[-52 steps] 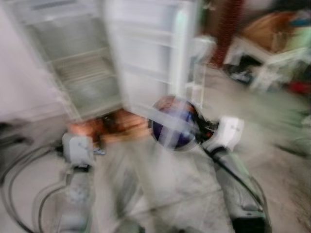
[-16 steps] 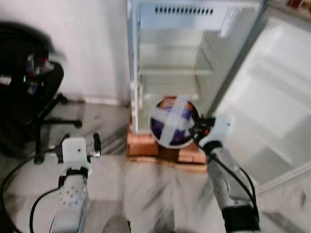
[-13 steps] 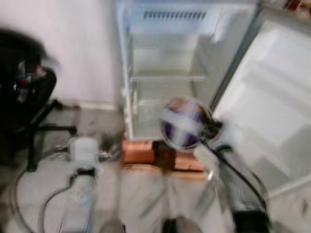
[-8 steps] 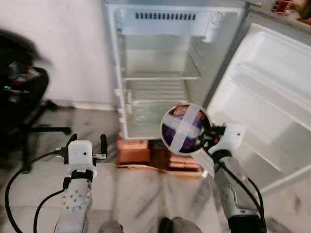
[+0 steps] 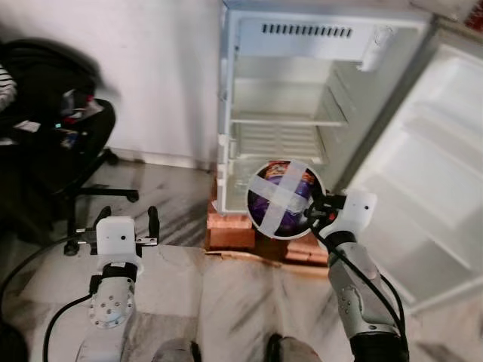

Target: Restocking fridge

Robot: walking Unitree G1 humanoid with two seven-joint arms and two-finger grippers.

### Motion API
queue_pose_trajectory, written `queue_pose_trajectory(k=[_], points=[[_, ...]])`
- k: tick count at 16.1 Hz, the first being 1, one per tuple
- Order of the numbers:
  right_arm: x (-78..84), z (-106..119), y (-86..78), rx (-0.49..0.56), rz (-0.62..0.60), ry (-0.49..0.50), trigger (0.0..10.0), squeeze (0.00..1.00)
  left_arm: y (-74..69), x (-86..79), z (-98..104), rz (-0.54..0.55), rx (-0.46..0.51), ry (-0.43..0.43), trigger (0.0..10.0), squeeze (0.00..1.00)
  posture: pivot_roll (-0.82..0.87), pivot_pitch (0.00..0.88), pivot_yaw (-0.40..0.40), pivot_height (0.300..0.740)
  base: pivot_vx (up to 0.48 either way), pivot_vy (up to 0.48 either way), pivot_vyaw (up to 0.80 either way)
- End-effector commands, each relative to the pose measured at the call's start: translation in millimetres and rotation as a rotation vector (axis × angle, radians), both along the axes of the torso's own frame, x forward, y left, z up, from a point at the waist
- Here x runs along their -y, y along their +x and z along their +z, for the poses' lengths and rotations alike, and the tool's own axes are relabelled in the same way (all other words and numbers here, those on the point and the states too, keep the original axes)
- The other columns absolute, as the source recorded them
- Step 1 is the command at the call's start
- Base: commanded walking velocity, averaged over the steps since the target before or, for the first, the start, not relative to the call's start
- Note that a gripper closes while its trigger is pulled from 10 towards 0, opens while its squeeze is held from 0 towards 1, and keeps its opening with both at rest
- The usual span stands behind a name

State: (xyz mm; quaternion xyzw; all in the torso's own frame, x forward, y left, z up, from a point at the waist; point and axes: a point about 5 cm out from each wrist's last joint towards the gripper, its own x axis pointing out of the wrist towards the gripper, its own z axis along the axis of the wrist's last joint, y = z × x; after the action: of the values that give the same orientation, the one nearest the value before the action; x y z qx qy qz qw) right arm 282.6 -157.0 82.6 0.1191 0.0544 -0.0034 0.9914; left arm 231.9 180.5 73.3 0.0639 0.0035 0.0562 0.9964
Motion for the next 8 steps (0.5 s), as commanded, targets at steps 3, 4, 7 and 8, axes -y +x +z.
queue_pose_trajectory(k=[3, 4, 7, 8], points=[[2.8, 7.9, 2.5, 0.031, -0.016, 0.005, 10.0, 0.00, -3.2, 3.9, -1.8, -0.027, -0.014, -0.008, 10.0, 0.00, 0.18, 0.111, -0.063, 0.740, 0.296, 0.376, 0.00], [3.5, 7.2, 2.2, 0.028, -0.018, -0.002, 10.0, 0.00, -3.3, 4.2, -2.1, -0.028, -0.015, -0.010, 10.0, 0.00, 0.18, 0.111, -0.064, 0.740, 0.330, 0.349, 0.00], [5.6, 6.9, 2.6, 0.021, -0.033, 0.011, 10.0, 0.00, -1.3, 4.0, -2.4, -0.031, -0.018, -0.011, 10.0, 0.00, 0.18, 0.109, -0.064, 0.740, 0.336, 0.342, 0.00], [6.6, 6.9, 2.8, 0.017, -0.038, 0.008, 10.0, 0.00, 0.1, 4.4, -1.7, -0.038, -0.016, -0.006, 10.0, 0.00, 0.18, 0.109, -0.064, 0.740, 0.401, 0.262, -0.80]])
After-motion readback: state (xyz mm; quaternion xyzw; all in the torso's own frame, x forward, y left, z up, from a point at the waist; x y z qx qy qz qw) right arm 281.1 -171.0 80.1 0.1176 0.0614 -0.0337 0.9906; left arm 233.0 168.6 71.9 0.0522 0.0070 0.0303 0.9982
